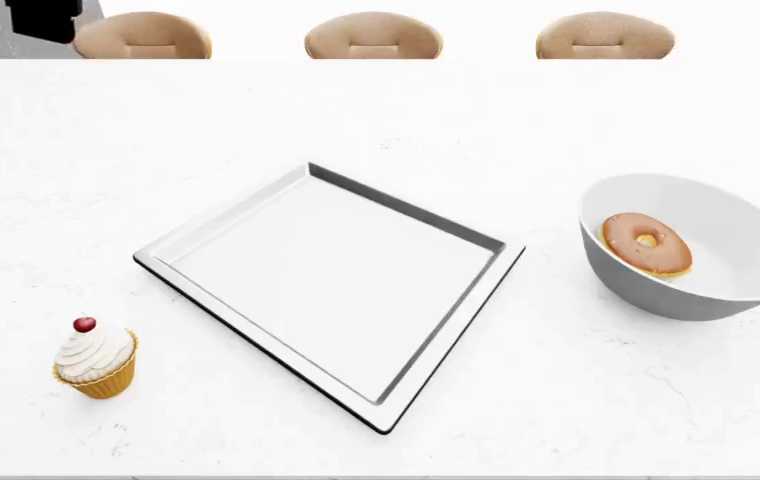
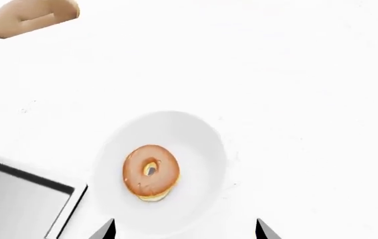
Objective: Pick up the bowl with donut and place it on the tray. Pick up the cupcake and place it on the tray.
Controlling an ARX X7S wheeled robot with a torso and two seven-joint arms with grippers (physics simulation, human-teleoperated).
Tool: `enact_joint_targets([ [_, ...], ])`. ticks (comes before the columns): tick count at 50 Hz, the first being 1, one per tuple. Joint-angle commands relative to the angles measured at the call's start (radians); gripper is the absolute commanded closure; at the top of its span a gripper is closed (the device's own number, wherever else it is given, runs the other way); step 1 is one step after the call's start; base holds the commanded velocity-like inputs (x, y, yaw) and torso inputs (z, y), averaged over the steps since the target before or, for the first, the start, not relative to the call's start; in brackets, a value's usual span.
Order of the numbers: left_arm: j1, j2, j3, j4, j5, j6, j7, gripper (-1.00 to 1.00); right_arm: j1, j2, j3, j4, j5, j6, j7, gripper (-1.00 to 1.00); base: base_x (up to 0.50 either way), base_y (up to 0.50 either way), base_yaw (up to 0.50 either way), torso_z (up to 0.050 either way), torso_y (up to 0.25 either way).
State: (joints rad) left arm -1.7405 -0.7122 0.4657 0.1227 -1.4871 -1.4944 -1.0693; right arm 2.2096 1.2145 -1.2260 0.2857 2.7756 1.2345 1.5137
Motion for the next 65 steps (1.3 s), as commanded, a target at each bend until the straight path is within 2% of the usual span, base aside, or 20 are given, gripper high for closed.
enact_joint_targets([
  [1, -0.001, -0.009, 0.025, 0.0, -0.01, 0.022, -0.002, -1.0, -0.018, 0.069, -0.032, 0.02, -0.102, -0.041, -0.074, -1.0, 0.0, 0.0, 0.0, 0.0, 0.0],
  [17, 0.017, -0.017, 0.055, 0.005, 0.014, 0.063, 0.025, -1.0, -0.199, 0.028, -0.031, 0.025, -0.297, -0.17, -0.33, -1.0, 0.0, 0.0, 0.0, 0.0, 0.0],
  [37, 0.028, -0.04, 0.068, 0.013, 0.005, 0.087, 0.03, -1.0, -0.309, 0.054, -0.04, -0.039, -0.337, -0.33, -0.378, -1.0, 0.0, 0.0, 0.0, 0.0, 0.0],
  [53, 0.022, -0.042, 0.083, 0.006, 0.005, 0.099, 0.031, -1.0, -0.338, 0.079, -0.047, -0.045, -0.357, -0.351, -0.377, -1.0, 0.0, 0.0, 0.0, 0.0, 0.0],
  [65, 0.027, -0.051, 0.09, 0.01, 0.005, 0.112, 0.036, -1.0, -0.362, 0.038, -0.051, -0.013, -0.398, -0.363, -0.429, -1.0, 0.0, 0.0, 0.0, 0.0, 0.0],
])
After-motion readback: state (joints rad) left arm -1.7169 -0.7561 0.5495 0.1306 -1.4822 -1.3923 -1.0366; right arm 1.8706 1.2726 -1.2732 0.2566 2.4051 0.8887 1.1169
